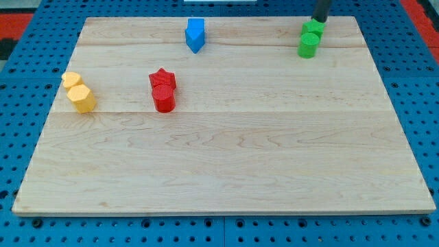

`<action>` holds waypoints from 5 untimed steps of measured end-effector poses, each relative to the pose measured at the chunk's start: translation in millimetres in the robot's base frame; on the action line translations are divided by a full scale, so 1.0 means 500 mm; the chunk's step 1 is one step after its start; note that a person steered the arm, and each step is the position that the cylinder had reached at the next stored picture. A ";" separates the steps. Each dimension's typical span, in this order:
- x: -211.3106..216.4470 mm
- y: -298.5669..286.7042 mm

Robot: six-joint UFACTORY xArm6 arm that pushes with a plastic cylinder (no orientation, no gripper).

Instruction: Move the green blocks right to the red blocks

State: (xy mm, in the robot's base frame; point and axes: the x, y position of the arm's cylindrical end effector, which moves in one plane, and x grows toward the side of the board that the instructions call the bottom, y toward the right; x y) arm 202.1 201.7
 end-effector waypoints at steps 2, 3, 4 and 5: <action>0.028 -0.015; 0.112 -0.025; 0.178 -0.069; 0.183 -0.085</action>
